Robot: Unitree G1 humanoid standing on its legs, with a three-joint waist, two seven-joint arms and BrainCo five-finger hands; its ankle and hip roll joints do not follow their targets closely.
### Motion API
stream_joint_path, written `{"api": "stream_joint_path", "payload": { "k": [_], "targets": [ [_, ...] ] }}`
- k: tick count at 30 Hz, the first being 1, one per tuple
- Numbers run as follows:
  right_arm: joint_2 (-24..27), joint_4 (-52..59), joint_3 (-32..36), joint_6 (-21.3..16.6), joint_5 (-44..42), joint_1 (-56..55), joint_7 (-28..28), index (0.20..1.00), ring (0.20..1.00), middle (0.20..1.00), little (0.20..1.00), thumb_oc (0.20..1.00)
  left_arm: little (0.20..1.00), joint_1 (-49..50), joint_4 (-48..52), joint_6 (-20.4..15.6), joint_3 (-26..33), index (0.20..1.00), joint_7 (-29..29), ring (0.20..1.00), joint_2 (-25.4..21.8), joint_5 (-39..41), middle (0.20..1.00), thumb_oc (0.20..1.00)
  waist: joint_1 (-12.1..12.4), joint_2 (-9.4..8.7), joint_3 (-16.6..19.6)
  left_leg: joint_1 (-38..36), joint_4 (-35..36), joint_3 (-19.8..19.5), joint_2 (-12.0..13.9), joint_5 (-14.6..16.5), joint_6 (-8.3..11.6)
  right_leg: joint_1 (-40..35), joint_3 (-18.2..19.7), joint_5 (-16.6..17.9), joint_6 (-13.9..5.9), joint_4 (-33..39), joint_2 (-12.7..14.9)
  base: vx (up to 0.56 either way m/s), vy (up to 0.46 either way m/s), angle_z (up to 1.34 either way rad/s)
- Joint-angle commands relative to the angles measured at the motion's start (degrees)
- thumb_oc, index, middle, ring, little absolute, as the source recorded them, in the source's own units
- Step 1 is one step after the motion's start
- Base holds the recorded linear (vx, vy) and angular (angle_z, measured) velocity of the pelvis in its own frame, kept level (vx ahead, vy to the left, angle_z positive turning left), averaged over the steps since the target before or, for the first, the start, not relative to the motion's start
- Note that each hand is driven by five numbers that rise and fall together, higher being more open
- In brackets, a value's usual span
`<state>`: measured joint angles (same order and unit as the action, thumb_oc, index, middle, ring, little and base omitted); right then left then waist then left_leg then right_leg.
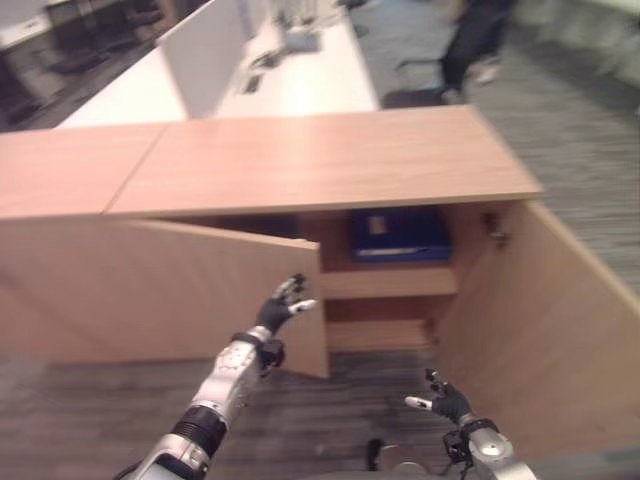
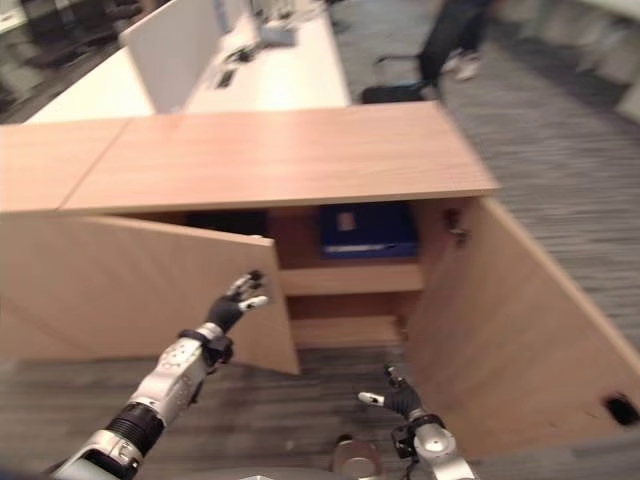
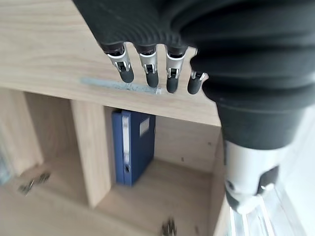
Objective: Put the empty folder in the office cabinet
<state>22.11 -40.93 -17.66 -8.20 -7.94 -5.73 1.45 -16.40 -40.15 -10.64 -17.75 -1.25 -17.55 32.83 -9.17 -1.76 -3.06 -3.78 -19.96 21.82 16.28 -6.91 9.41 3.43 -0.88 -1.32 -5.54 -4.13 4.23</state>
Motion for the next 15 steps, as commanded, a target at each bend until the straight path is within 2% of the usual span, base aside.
{"api": "stream_joint_path", "payload": {
  "k": [1, 4, 6, 7, 8, 11, 15],
  "targets": [
    [2.67, 2.99, 0.16, -1.63, -2.80, 1.60, -0.46, 1.000, 1.000, 1.000, 1.000, 1.000, 1.000, -8.68, 3.24, -5.11, -4.74, 1.000, -1.39, 1.000, 5.21, -0.46, 1.000, 1.000, -4.05, 0.85, -1.75, 0.70, 5.87, -3.45, -2.76, 1.29, -1.64, -6.16, 2.69, 1.90, -2.75, 5.52, 2.08, 0.14, 0.129, -0.32],
    [3.79, 2.57, 0.65, -2.03, -3.21, 1.71, -1.00, 1.000, 1.000, 1.000, 1.000, 1.000, 1.000, -12.21, -2.55, -5.91, -0.65, 1.000, 0.31, 1.000, 2.62, 0.54, 1.000, 1.000, -2.83, 1.18, -1.32, 1.42, 15.79, -14.81, -5.67, 4.01, -2.16, -6.82, 6.40, 1.44, -4.25, 6.50, 2.14, 0.20, 0.117, 0.00],
    [4.37, 1.02, 0.92, -2.35, -3.41, 2.87, -1.03, 1.000, 1.000, 1.000, 1.000, 1.000, 1.000, -13.89, -6.56, -6.09, 2.00, 1.000, 0.68, 1.000, 0.18, 1.63, 1.000, 1.000, -1.47, 1.75, -1.37, 3.61, 18.93, -23.42, -7.64, 3.21, -1.92, -6.97, 10.01, 1.17, -4.47, 6.55, 1.07, 0.19, 0.062, -0.48],
    [4.23, 0.74, 0.81, -2.33, -3.58, 2.86, -1.25, 1.000, 1.000, 1.000, 1.000, 1.000, 1.000, -14.38, -8.00, -6.16, 3.09, 1.000, 0.93, 1.000, -0.63, 2.07, 1.000, 1.000, -1.19, 1.98, -1.47, 4.20, 19.83, -25.21, -7.95, 2.99, -1.85, -6.94, 11.15, 1.03, -4.48, 6.48, 0.62, 0.19, 0.101, -1.23],
    [3.42, -0.21, 1.18, -2.42, -3.76, 1.72, -2.25, 1.000, 1.000, 1.000, 1.000, 1.000, 1.000, -15.73, -11.31, -6.28, 5.00, 1.000, 1.52, 1.000, -2.55, 1.34, 1.000, 1.000, -1.81, 2.44, -1.09, 2.28, 22.16, -23.46, -7.66, 3.03, -1.61, -7.18, 12.20, 0.74, -4.89, 6.90, 0.20, 0.13, 0.078, -1.70],
    [3.26, -0.31, 1.48, -2.37, -4.05, 0.86, -2.89, 1.000, 1.000, 1.000, 1.000, 1.000, 1.000, -15.31, -11.90, -6.40, 6.13, 1.000, 1.83, 1.000, -4.03, -0.31, 1.000, 1.000, -1.83, 2.49, -0.32, 0.32, 23.59, -21.52, -7.68, 3.18, -1.80, -7.57, 13.58, 0.74, -5.18, 7.25, 0.40, 0.16, 0.123, -1.51],
    [2.10, -1.26, 2.22, -2.17, -4.50, 0.41, -3.59, 1.000, 1.000, 1.000, 1.000, 1.000, 1.000, -13.67, -12.03, -6.52, 8.40, 1.000, 1.41, 1.000, -6.71, -0.15, 1.000, 1.000, -1.34, 1.61, 0.39, -1.78, 24.47, -19.38, -8.62, 4.21, -2.38, -7.87, 14.03, 0.66, -5.86, 6.53, 1.38, 0.09, 0.119, -0.46]
  ]
}}
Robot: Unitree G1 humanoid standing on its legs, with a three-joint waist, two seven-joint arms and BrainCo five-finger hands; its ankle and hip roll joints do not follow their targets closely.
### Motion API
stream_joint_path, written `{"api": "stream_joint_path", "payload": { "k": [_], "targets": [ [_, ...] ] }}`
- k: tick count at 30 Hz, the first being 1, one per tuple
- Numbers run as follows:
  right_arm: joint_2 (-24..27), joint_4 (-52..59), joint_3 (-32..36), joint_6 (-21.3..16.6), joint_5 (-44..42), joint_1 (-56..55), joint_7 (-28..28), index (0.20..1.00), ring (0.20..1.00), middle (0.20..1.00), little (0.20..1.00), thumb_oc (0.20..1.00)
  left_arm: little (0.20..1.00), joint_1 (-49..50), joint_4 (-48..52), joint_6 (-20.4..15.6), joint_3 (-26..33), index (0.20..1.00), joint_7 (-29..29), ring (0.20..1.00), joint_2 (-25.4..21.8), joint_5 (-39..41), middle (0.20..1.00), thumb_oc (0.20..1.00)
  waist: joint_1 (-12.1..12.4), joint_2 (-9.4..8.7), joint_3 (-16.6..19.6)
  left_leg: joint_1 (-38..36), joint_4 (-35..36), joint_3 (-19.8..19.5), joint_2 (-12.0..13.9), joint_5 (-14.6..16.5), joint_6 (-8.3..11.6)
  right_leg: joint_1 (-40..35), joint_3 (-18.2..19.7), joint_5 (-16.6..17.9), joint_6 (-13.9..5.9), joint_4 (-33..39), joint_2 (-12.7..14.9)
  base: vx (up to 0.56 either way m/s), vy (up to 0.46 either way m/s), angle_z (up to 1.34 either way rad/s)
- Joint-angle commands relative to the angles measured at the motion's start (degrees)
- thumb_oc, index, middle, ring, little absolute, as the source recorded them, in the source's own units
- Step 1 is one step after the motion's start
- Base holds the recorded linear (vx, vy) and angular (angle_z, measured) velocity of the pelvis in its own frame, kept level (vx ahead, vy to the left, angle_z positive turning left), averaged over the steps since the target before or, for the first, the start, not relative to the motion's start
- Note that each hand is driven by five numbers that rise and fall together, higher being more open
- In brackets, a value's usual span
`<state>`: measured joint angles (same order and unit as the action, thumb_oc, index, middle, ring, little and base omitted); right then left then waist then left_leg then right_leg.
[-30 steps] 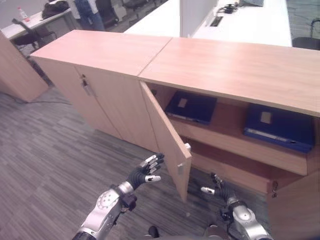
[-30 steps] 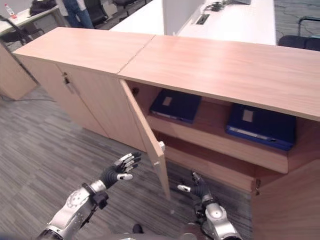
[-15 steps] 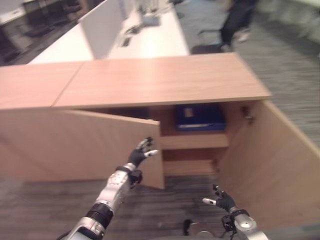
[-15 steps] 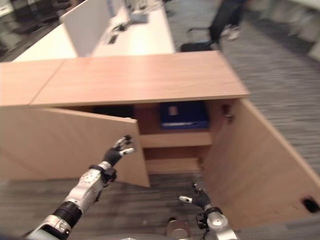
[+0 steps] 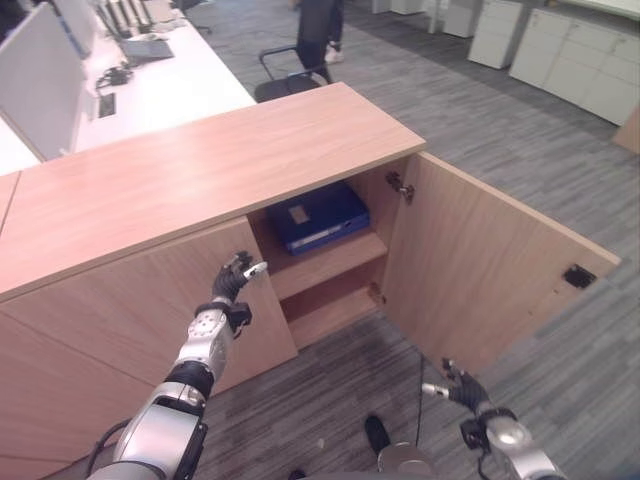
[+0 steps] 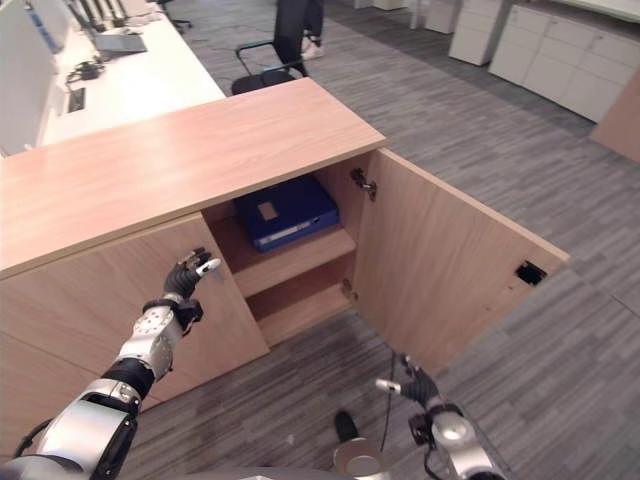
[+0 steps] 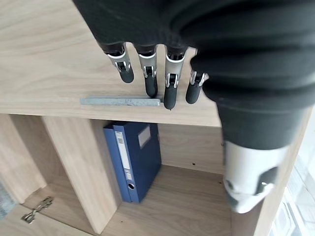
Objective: Put the empty folder in the office cabinet
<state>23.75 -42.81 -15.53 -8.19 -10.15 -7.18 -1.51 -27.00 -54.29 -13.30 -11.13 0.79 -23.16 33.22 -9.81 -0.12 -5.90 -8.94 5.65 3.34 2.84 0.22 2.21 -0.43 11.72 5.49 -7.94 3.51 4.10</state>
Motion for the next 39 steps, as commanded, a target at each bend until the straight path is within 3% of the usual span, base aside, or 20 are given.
{"api": "stream_joint_path", "payload": {
  "k": [1, 9, 10, 16, 17, 19, 20, 21, 22, 24, 25, 26, 27, 28, 33, 39],
  "targets": [
    [0.08, 0.43, 0.33, -2.15, -2.42, 1.80, -0.78, 1.000, 1.000, 1.000, 1.000, 1.000, 1.000, -2.33, 2.64, -4.02, 2.17, 1.000, -0.94, 1.000, -1.41, -0.55, 1.000, 1.000, -0.49, -0.27, 3.28, 3.17, -1.08, -0.47, 4.53, -2.69, 4.61, -3.98, 1.39, -6.28, -3.65, -1.59, 1.84, 0.06, 0.121, 0.02],
    [-3.64, -2.51, 2.95, -1.30, -2.39, 2.42, -0.40, 1.000, 1.000, 1.000, 1.000, 1.000, 1.000, 11.82, 17.43, -4.78, 2.34, 1.000, -4.40, 1.000, 2.86, -0.36, 1.000, 1.000, 2.61, -1.78, 3.11, 2.51, -1.25, 0.39, 1.65, -0.26, 2.08, -3.02, 1.20, -6.43, -5.48, -4.28, 4.76, 0.03, 0.131, -0.02],
    [-4.53, -2.67, 4.10, -1.13, -2.26, 2.03, -0.19, 1.000, 1.000, 1.000, 1.000, 1.000, 1.000, 16.78, 22.77, -4.34, 1.08, 1.000, -6.47, 1.000, 4.34, -0.26, 1.000, 1.000, 3.52, -2.01, 2.72, 2.75, -1.37, 0.37, 0.91, 0.22, 1.39, -2.38, 0.83, -6.24, -6.05, -4.96, 5.44, 0.00, 0.120, -0.07],
    [-5.91, -3.58, 5.60, -0.81, -2.27, 2.70, 0.05, 1.000, 1.000, 1.000, 1.000, 1.000, 1.000, 23.75, 30.00, -2.26, -3.43, 1.000, -11.20, 1.000, 4.56, -1.51, 1.000, 1.000, 5.12, -1.94, 0.96, 3.74, -1.12, 1.55, 0.48, 0.58, 0.61, 0.84, -1.37, -4.12, -7.06, -6.41, 5.93, -0.06, 0.054, -0.03],
    [-6.14, -3.72, 5.43, -0.79, -2.33, 3.57, 0.30, 1.000, 1.000, 1.000, 1.000, 1.000, 1.000, 23.53, 30.09, -1.97, -4.46, 1.000, -11.39, 1.000, 4.37, -1.48, 1.000, 1.000, 5.67, -1.70, 0.13, 4.15, -1.08, 2.08, 0.78, 0.55, 0.76, 2.27, -3.49, -3.08, -7.06, -7.24, 6.25, -0.16, -0.052, -0.25],
    [-6.50, -3.75, 4.87, -0.77, -1.84, 4.98, 1.07, 1.000, 1.000, 1.000, 1.000, 1.000, 1.000, 24.08, 30.85, -0.81, -6.69, 1.000, -12.46, 1.000, 3.68, -2.28, 1.000, 1.000, 7.44, -0.76, -1.05, 5.07, -1.19, 4.17, 1.87, 0.40, 1.18, 4.06, -14.85, -1.56, -7.06, -8.85, 9.82, -0.15, -0.050, -0.29],
    [-6.50, -3.75, 4.86, -0.77, -1.83, 4.98, 1.07, 1.000, 1.000, 1.000, 1.000, 1.000, 1.000, 24.09, 30.86, -0.81, -6.69, 1.000, -12.46, 1.000, 3.68, -2.28, 1.000, 1.000, 7.38, -0.76, -1.06, 5.07, -1.20, 4.10, 1.88, 0.40, 1.18, 4.01, -14.92, -1.58, -7.06, -8.84, 9.83, -0.15, -0.016, -0.49],
    [-6.53, -3.53, 3.81, -0.68, -1.01, 5.72, 0.83, 1.000, 1.000, 1.000, 1.000, 1.000, 1.000, 25.05, 32.08, 0.10, -7.62, 1.000, -13.76, 1.000, 2.54, -3.15, 1.000, 1.000, 8.64, 0.09, -1.23, 5.91, -1.50, 6.52, 2.85, -0.06, 1.25, 2.82, -23.93, -2.72, -5.96, -10.70, 12.77, -0.16, -0.018, -0.61],
    [-6.53, -3.50, 3.27, -0.80, -0.63, 5.94, 0.56, 1.000, 1.000, 1.000, 1.000, 1.000, 1.000, 25.26, 32.33, 0.65, -8.05, 1.000, -14.52, 1.000, 1.84, -3.52, 1.000, 1.000, 8.74, 0.22, -0.99, 6.66, -1.81, 7.63, 3.04, -0.58, 1.07, 1.94, -25.49, -2.99, -5.62, -11.90, 13.44, -0.25, -0.042, -0.75],
    [-6.73, -4.23, 2.83, -0.62, 0.07, 6.03, 0.04, 1.000, 1.000, 1.000, 1.000, 1.000, 1.000, 26.73, 33.00, 1.11, -7.98, 1.000, -15.54, 1.000, 1.19, -3.81, 1.000, 1.000, 9.45, -0.29, -0.53, 7.16, -2.20, 9.38, 2.60, -0.87, 0.78, 0.43, -25.18, -3.00, -5.80, -13.24, 14.28, -0.14, -0.058, -0.75],
    [-6.71, -4.46, 2.73, -0.60, 0.34, 6.14, -0.18, 1.000, 1.000, 1.000, 1.000, 1.000, 1.000, 27.40, 33.33, 1.29, -7.89, 1.000, -16.04, 1.000, 0.80, -4.00, 1.000, 1.000, 9.99, -0.53, -0.03, 7.50, -2.33, 10.45, 2.61, -1.12, 0.85, -0.27, -25.38, -1.59, -6.15, -13.39, 15.43, -0.10, -0.215, -0.61],
    [-6.83, -5.08, 2.57, -0.40, 0.47, 6.58, -0.22, 1.000, 1.000, 1.000, 1.000, 1.000, 1.000, 28.83, 33.65, 1.39, -7.11, 1.000, -16.08, 1.000, 0.54, -4.11, 1.000, 1.000, 11.41, -0.98, 0.82, 7.88, -3.20, 12.56, 3.44, -0.94, 1.78, -2.09, -28.19, 0.94, -6.73, -10.00, 18.67, -0.10, -0.214, -0.45],
    [-6.86, -5.09, 2.55, -0.40, 0.47, 6.55, -0.21, 1.000, 1.000, 1.000, 1.000, 1.000, 1.000, 28.90, 33.70, 1.41, -7.10, 1.000, -16.08, 1.000, 0.50, -4.11, 1.000, 1.000, 11.44, -1.01, 0.84, 7.85, -3.26, 12.61, 3.45, -0.88, 1.79, -2.28, -28.23, 1.12, -6.74, -9.66, 18.63, -0.05, -0.406, -0.66],
    [-7.06, -5.17, 2.10, -0.32, 0.40, 7.34, 0.01, 1.000, 1.000, 1.000, 1.000, 1.000, 1.000, 29.05, 33.14, 1.53, -6.78, 1.000, -15.63, 1.000, 0.94, -3.36, 1.000, 1.000, 11.40, -1.14, 1.17, 7.62, -3.66, 13.61, 5.10, -1.09, 3.01, -0.84, -29.39, 5.14, -7.06, -7.68, 20.97, 0.01, -0.245, -0.79],
    [-6.95, -4.10, 1.96, 0.00, -0.10, 6.35, -0.69, 1.000, 1.000, 1.000, 1.000, 1.000, 1.000, 28.89, 32.31, 1.02, -6.55, 1.000, -14.97, 1.000, 0.82, -3.56, 1.000, 1.000, 9.74, -1.30, 1.02, 6.18, -3.53, 14.29, 7.03, -1.29, 4.34, 0.91, -23.50, 6.69, -7.06, -6.12, 19.56, 0.06, -0.245, -0.76],
    [-4.77, -2.63, 2.16, -0.56, -0.12, 3.43, -1.72, 1.000, 1.000, 1.000, 1.000, 1.000, 1.000, 30.29, 30.99, 0.68, -4.68, 1.000, -13.94, 1.000, 2.08, -2.66, 1.000, 1.000, 6.44, 0.58, 1.47, 4.28, -2.97, 14.89, 13.55, -5.77, 8.00, -1.02, -21.82, -1.05, -6.90, -3.52, 13.33, 0.07, -0.314, -0.43]
  ]
}}
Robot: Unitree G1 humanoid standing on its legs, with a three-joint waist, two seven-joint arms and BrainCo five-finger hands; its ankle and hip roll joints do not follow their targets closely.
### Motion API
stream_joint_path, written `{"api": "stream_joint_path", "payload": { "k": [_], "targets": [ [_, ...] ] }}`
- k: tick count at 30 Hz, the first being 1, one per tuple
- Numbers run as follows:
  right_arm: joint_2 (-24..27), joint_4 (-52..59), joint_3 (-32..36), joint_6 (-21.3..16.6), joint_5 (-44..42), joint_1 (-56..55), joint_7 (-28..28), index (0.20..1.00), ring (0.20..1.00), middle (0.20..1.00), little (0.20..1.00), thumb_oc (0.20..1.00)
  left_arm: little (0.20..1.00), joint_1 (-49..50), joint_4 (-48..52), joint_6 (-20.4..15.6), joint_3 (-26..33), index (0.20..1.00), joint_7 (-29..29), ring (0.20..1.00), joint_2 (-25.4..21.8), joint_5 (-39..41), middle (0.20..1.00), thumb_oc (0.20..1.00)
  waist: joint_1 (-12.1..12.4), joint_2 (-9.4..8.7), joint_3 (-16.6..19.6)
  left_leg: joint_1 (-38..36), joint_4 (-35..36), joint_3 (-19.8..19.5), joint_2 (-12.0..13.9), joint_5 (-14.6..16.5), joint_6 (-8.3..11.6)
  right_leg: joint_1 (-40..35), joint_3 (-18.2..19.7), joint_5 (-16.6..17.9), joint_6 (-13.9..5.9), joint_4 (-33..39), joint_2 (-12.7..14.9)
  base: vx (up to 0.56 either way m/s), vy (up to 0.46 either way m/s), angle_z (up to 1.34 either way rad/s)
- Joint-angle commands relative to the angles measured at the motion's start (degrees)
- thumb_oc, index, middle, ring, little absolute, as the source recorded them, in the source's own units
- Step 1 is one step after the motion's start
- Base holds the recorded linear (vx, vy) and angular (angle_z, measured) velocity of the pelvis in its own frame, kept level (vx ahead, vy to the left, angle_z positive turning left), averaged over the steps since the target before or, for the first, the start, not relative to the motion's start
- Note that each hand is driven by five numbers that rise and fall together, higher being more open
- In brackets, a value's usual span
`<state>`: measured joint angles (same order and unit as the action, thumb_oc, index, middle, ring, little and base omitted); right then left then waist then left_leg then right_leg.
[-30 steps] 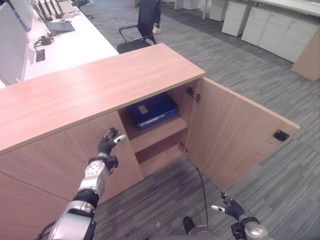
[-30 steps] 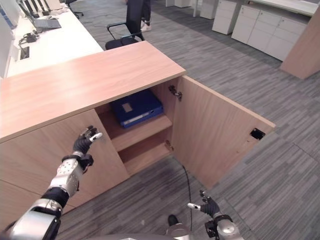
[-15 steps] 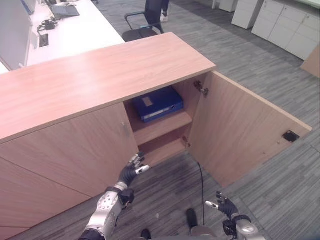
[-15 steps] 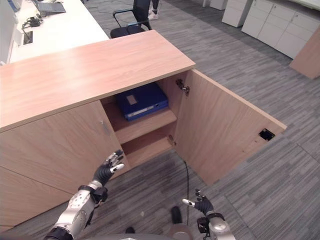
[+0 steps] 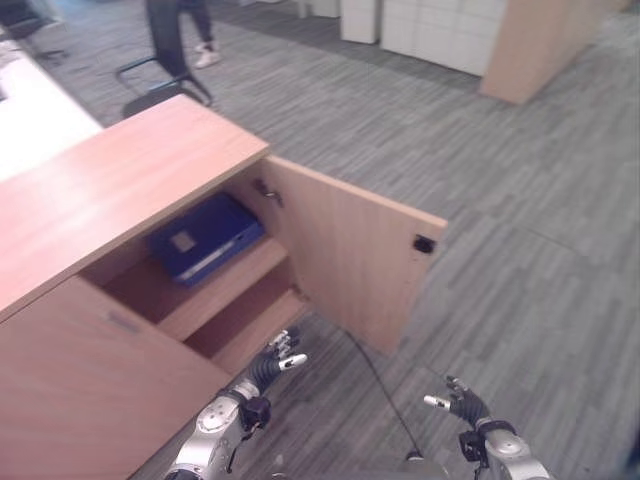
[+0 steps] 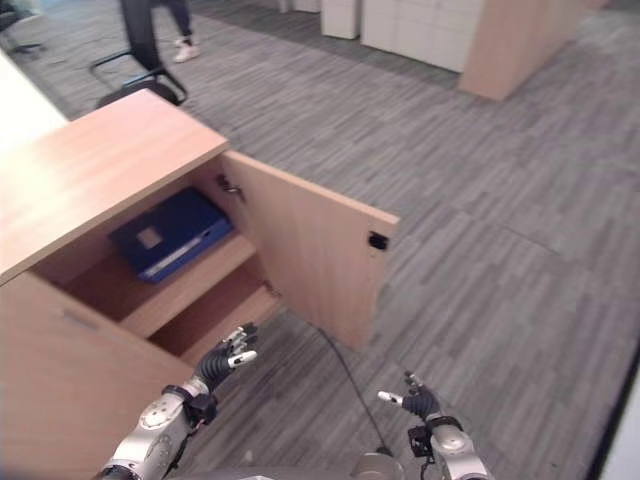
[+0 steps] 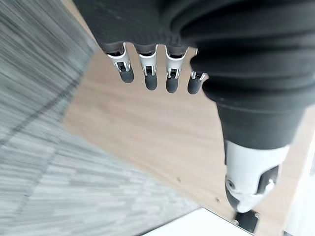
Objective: Put the empty folder in the office cabinet
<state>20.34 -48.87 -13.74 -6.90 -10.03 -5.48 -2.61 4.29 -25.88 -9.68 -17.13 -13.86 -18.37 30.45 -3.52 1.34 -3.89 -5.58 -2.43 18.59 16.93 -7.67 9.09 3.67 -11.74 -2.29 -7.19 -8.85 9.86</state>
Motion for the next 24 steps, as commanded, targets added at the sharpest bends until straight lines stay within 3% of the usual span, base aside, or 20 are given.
{"api": "stream_joint_path", "payload": {
  "k": [1, 5, 8, 10, 11, 12, 14, 17, 24],
  "targets": [
    [-0.90, 3.33, 0.47, -1.93, -0.38, 1.64, -0.52, 1.000, 1.000, 1.000, 1.000, 1.000, 1.000, -0.87, 2.32, -2.90, 1.63, 1.000, 0.83, 1.000, -2.31, 0.45, 1.000, 1.000, -0.21, -0.36, -0.63, 0.72, 4.99, -0.34, 0.48, 1.15, 1.59, -5.24, 1.68, 5.99, -7.31, 9.04, 6.48, 0.06, -0.253, -0.20],
    [0.62, 2.03, 0.12, -2.16, -0.37, 1.52, -0.45, 1.000, 1.000, 1.000, 1.000, 1.000, 1.000, 0.42, 0.64, -2.51, 2.53, 1.000, 1.00, 1.000, -0.65, 1.54, 1.000, 1.000, -0.96, 1.65, -1.36, 0.48, 2.18, -0.08, 5.11, -4.43, 3.32, -7.08, 1.42, 3.12, -5.13, 10.82, 1.52, 0.06, -0.264, -0.17],
    [1.76, 2.06, 1.06, -2.41, -0.67, 0.97, 0.22, 1.000, 1.000, 1.000, 1.000, 1.000, 1.000, -0.05, -0.99, -2.09, 2.50, 1.000, 1.56, 1.000, 0.30, 1.51, 1.000, 1.000, -1.12, 2.09, -2.50, 2.36, -0.06, -0.85, 7.02, -10.80, 3.89, -8.51, 0.63, 2.38, -3.68, 11.65, -0.42, 0.05, -0.205, -0.26],
    [2.52, 2.06, 1.18, -2.42, -0.78, 1.04, 0.27, 1.000, 1.000, 1.000, 1.000, 1.000, 1.000, -0.27, -2.29, -2.11, 2.77, 1.000, 1.70, 1.000, 0.95, 1.75, 1.000, 1.000, -1.46, 1.57, -2.92, 2.84, -1.32, -1.47, 5.66, -9.09, 2.82, -8.79, 0.11, 1.73, -2.90, 11.56, -0.76, 0.04, -0.208, -0.02],
    [2.83, 1.78, 1.16, -2.31, -0.83, 1.31, 0.22, 1.000, 1.000, 1.000, 1.000, 1.000, 1.000, -0.27, -2.51, -2.06, 2.80, 1.000, 1.86, 1.000, 1.05, 1.81, 1.000, 1.000, -1.00, 1.16, -3.16, 3.32, -2.59, -3.78, 3.47, -6.99, 1.98, -8.91, 0.36, 1.47, -2.69, 11.31, -0.66, 0.05, -0.327, 0.03],
    [3.25, 1.24, 1.07, -2.18, -1.00, 1.89, 0.05, 1.000, 1.000, 1.000, 1.000, 1.000, 1.000, 0.33, -2.91, -1.93, 2.56, 1.000, 2.00, 1.000, 1.21, 1.46, 1.000, 1.000, 0.47, -0.33, -3.44, 5.51, -4.31, -9.58, -3.02, 0.52, -0.56, -8.79, 1.36, 1.14, -2.16, 10.65, -0.41, 0.05, -0.309, -0.13],
    [3.16, 1.51, 1.48, -2.09, -1.30, 1.94, -0.09, 1.000, 1.000, 1.000, 1.000, 1.000, 1.000, 0.46, -3.54, -1.61, 2.30, 1.000, 1.83, 1.000, 1.33, 1.18, 1.000, 1.000, 0.61, -1.32, -3.09, 6.33, -3.94, -8.98, -5.59, 3.65, -1.79, -8.73, 0.91, 0.98, -1.79, 10.12, -0.51, 0.03, -0.196, -0.54],
    [3.31, 2.08, 1.91, -2.14, -1.42, 2.09, -0.06, 1.000, 1.000, 1.000, 1.000, 1.000, 1.000, 0.80, -3.56, -1.40, 2.28, 1.000, 1.38, 1.000, 1.14, 0.66, 1.000, 1.000, 0.59, -1.16, -2.89, 6.68, -4.15, -6.61, -5.70, 2.90, -1.76, -9.10, 0.72, 0.38, -1.28, 9.74, -1.27, 0.05, -0.037, -0.06],
    [3.60, 5.75, 0.89, -2.75, -3.56, 8.00, 0.63, 1.000, 1.000, 1.000, 1.000, 1.000, 1.000, 2.14, -5.27, -0.90, 2.32, 1.000, 1.41, 1.000, 0.16, -0.76, 1.000, 1.000, 3.31, -1.25, -1.66, 4.69, 0.36, -11.29, -7.24, 2.85, -1.69, -11.36, -1.85, -0.61, -0.79, 9.78, -2.19, 0.09, -0.019, 0.36]
  ]
}}
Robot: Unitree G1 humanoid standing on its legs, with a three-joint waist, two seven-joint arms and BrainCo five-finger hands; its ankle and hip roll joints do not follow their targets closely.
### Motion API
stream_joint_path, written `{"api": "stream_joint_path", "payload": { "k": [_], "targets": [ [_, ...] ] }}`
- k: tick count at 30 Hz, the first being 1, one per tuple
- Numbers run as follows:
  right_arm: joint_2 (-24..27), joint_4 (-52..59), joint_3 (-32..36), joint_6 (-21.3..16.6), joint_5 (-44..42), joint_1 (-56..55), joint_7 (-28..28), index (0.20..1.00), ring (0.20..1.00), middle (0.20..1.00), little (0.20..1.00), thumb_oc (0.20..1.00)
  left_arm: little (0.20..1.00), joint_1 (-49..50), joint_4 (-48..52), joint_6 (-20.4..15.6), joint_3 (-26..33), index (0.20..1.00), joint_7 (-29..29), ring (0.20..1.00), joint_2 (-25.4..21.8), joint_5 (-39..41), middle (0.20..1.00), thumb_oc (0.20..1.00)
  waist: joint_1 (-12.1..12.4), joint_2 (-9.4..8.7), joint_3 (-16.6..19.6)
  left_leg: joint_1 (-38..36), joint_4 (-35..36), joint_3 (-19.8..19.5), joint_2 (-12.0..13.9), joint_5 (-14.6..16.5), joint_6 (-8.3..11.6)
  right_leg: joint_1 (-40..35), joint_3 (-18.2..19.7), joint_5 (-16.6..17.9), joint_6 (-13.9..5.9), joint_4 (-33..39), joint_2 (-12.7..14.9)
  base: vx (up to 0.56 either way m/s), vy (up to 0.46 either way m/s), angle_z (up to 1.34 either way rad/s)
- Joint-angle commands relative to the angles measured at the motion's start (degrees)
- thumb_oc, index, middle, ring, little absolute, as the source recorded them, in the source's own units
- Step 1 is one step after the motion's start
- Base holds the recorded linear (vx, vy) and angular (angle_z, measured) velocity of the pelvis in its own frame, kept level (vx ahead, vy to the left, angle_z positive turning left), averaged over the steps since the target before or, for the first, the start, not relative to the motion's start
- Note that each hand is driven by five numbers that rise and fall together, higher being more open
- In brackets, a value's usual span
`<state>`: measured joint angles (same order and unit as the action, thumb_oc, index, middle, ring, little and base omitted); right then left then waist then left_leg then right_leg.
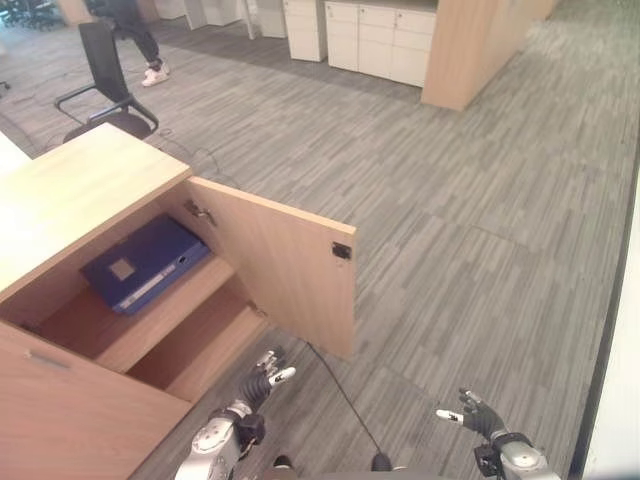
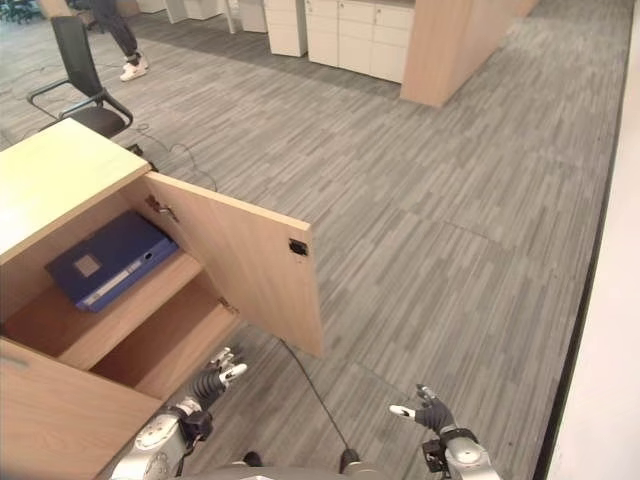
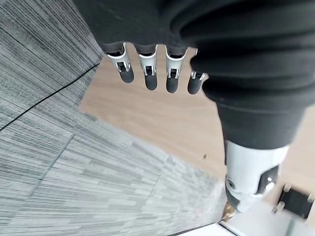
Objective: Put the empty folder in the office cabinet
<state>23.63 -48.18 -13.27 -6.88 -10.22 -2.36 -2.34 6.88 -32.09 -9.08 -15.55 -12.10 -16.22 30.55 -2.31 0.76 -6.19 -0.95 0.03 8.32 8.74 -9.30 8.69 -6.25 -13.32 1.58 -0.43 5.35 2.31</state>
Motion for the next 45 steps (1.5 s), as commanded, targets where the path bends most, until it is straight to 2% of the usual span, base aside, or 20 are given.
{"api": "stream_joint_path", "payload": {
  "k": [1, 6, 7, 8, 14, 22, 35, 38, 40, 45],
  "targets": [
    [0.78, 7.22, 0.15, -2.86, -3.92, 7.98, 0.99, 1.000, 1.000, 1.000, 1.000, 1.000, 1.000, 0.29, 1.08, -1.38, 0.51, 1.000, -0.51, 1.000, -2.36, -0.89, 1.000, 1.000, 2.93, -0.70, 0.85, -0.67, -1.12, -1.51, 0.90, 4.49, -1.36, -1.94, -1.00, -4.68, -7.52, -4.50, 5.30, 0.03, -0.001, 0.40],
    [1.65, 7.72, -0.75, -3.29, -5.41, 15.31, 2.35, 1.000, 1.000, 1.000, 1.000, 1.000, 1.000, 1.20, 1.83, -1.07, -0.43, 1.000, -1.02, 1.000, -3.28, -0.51, 1.000, 1.000, 4.56, -0.81, 0.90, -1.63, 0.09, -2.28, 0.70, 4.53, -1.53, -2.71, -1.74, -4.83, -7.58, -4.34, 5.22, 0.01, 0.013, 0.30],
    [1.95, 8.22, -1.64, -3.43, -6.22, 19.40, 3.04, 1.000, 1.000, 1.000, 1.000, 1.000, 1.000, 1.67, 2.51, -0.90, -0.93, 1.000, -1.50, 1.000, -3.97, -0.04, 1.000, 1.000, 5.49, -0.81, 1.30, -2.06, 0.82, -2.37, 0.64, 4.69, -1.63, -3.07, -2.07, -4.87, -7.70, -4.08, 5.20, 0.03, 0.048, 0.18],
    [1.42, 8.83, -3.52, -3.50, -6.99, 25.11, 4.00, 1.000, 1.000, 1.000, 1.000, 1.000, 1.000, 1.88, 2.53, -0.58, -1.20, 1.000, -1.76, 1.000, -4.60, 0.96, 1.000, 1.000, 6.61, -0.87, 1.36, -2.63, 1.70, -2.68, 0.34, 4.88, -1.79, -3.51, -2.40, -4.79, -7.85, -3.71, 5.13, 0.03, 0.060, 0.13],
    [-2.98, 8.22, -8.40, -2.98, -8.26, 32.80, 4.22, 1.000, 1.000, 1.000, 1.000, 1.000, 1.000, 2.39, 2.65, -0.19, -2.00, 1.000, -1.52, 1.000, -5.13, 1.40, 1.000, 1.000, 8.90, -0.73, 1.86, -3.18, 3.06, -3.63, -0.27, 5.12, -2.04, -4.17, -3.13, -4.21, -8.13, -2.63, 5.34, 0.01, 0.043, 0.05],
    [-6.65, 9.75, -11.57, -2.43, -7.98, 32.55, 2.93, 1.000, 1.000, 1.000, 1.000, 1.000, 1.000, 2.27, 2.05, -0.38, -1.54, 1.000, -0.71, 1.000, -4.90, 0.73, 1.000, 1.000, 9.71, -0.62, 1.84, -2.98, 3.45, -4.51, -0.91, 5.29, -2.25, -4.26, -3.75, -3.94, -8.38, -2.44, 5.71, -0.01, 0.032, 0.06],
    [-8.27, 21.49, -17.79, -2.29, -5.39, 20.89, -3.63, 1.000, 1.000, 1.000, 1.000, 1.000, 1.000, 2.05, -0.22, -1.45, 1.16, 1.000, 1.03, 1.000, -3.48, -2.11, 1.000, 1.000, 10.15, -0.82, 1.34, -2.01, 3.58, -6.64, -1.39, 5.22, -2.09, -4.12, -5.58, -4.20, -8.51, -2.66, 6.28, -0.01, 0.010, 0.08],
    [-9.22, 23.31, -20.78, -2.24, -4.68, 21.88, -5.01, 1.000, 1.000, 1.000, 1.000, 1.000, 1.000, 2.17, -0.26, -1.53, 1.48, 1.000, 1.58, 1.000, -3.56, -2.11, 1.000, 1.000, 11.18, -1.01, 0.73, -1.31, 3.00, -7.57, -1.34, 5.07, -1.97, -3.89, -5.78, -4.36, -8.37, -2.81, 6.15, -0.03, -0.012, 0.19],
    [-11.06, 24.33, -24.27, -2.44, -4.89, 23.91, -6.05, 1.000, 1.000, 1.000, 1.000, 1.000, 1.000, 2.02, -0.49, -1.72, 1.58, 1.000, 2.06, 1.000, -3.73, -2.26, 1.000, 1.000, 12.94, -1.42, 0.18, 0.11, 2.36, -9.41, -1.25, 4.65, -1.60, -3.96, -7.18, -4.75, -8.22, -2.76, 5.92, -0.07, -0.034, 0.30],
    [-12.45, 24.01, -26.43, -2.38, -4.59, 25.79, -6.30, 1.000, 1.000, 1.000, 1.000, 1.000, 1.000, 1.88, -0.17, -1.87, 1.48, 1.000, 2.11, 1.000, -4.09, -1.80, 1.000, 1.000, 14.43, -1.71, 0.08, 1.03, 2.27, -10.81, -1.33, 4.24, -1.35, -4.13, -8.55, -5.04, -8.10, -2.90, 5.66, -0.03, -0.016, 0.30]
  ]
}}
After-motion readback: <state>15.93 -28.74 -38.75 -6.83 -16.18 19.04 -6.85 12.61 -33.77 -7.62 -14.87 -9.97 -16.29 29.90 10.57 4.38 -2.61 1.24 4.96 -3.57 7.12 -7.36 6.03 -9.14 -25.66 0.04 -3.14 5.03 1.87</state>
